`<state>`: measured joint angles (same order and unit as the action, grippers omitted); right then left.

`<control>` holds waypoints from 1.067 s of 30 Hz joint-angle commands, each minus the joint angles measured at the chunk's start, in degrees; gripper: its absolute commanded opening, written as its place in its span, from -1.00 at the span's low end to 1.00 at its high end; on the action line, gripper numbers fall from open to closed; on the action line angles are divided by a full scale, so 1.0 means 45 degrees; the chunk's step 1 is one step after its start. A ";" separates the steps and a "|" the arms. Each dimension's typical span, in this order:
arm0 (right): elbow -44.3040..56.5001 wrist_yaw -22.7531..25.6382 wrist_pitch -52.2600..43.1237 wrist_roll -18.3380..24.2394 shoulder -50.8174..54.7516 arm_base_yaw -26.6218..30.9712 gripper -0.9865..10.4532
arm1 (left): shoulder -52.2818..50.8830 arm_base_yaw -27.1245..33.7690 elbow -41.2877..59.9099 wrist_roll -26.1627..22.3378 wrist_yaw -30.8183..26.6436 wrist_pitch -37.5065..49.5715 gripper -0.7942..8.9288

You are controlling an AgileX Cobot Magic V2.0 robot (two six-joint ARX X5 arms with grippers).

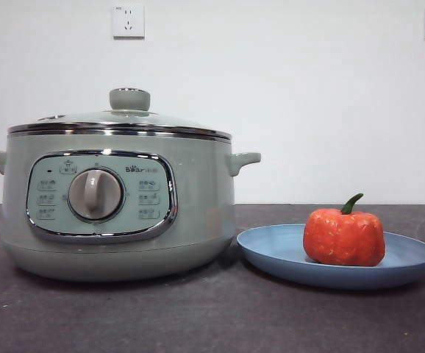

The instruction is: Take the pumpkin out from the steamer,put the pumpkin in the blue plate,close the lid

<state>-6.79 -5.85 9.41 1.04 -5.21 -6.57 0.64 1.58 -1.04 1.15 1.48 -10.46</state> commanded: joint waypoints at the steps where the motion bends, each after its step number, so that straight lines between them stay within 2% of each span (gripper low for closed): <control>1: 0.0903 0.0010 -0.0359 -0.0301 0.0311 0.0102 -0.83 | -0.0010 0.0053 0.0199 0.0083 0.0034 0.0024 -0.84; 8: 0.1418 0.0049 0.0126 -0.0821 0.1093 0.0112 -0.83 | -0.0010 0.0053 0.0199 0.0083 0.0034 0.0024 -0.84; 32: 0.1413 0.0044 0.0112 -0.0811 0.0957 0.0112 -0.83 | -0.0010 0.0053 0.0199 0.0083 0.0034 0.0024 -0.84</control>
<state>-0.97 -5.80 9.45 -2.02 -0.84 -6.04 0.64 1.61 -1.04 1.15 1.48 -10.46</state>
